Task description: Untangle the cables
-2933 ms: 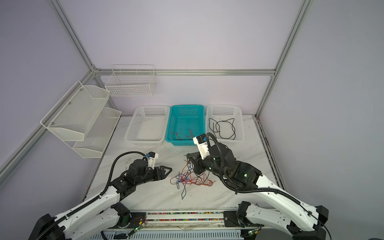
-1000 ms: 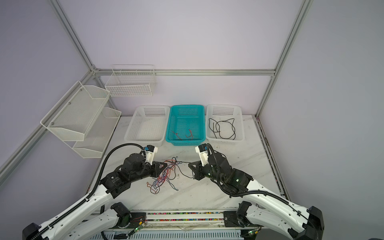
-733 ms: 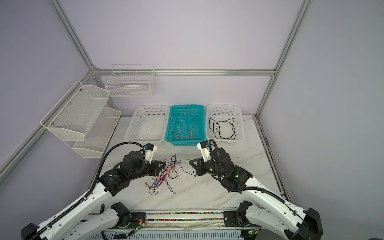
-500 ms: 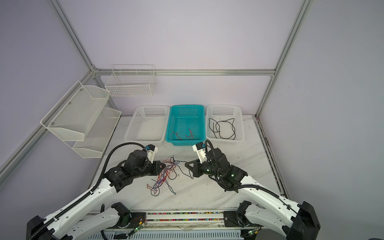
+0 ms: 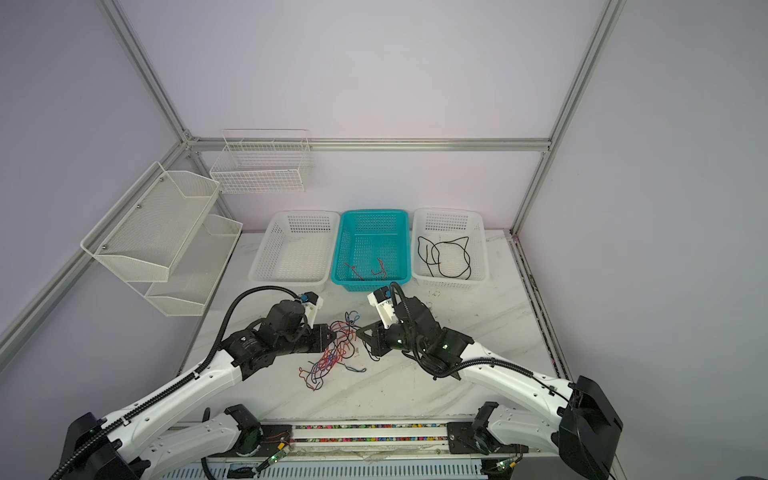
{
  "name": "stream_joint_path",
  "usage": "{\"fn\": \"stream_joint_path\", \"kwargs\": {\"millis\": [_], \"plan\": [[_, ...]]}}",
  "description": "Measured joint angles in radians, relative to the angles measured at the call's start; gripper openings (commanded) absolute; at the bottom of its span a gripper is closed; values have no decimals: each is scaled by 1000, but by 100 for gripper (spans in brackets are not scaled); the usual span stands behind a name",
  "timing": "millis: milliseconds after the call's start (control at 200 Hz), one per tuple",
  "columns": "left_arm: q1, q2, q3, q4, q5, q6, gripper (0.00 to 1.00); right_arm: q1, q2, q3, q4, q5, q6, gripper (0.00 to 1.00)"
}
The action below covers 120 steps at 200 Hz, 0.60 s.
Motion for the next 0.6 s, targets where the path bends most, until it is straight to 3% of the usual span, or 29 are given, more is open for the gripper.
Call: {"fn": "stream_joint_path", "kwargs": {"millis": [350,600], "plan": [[-6,-44,0,20,-58,-56,0,73,87,-19,-1,60,-7,0],[0,-103,0,25,-80,-102,0,76,62,-28,-68,194,3,0]]}}
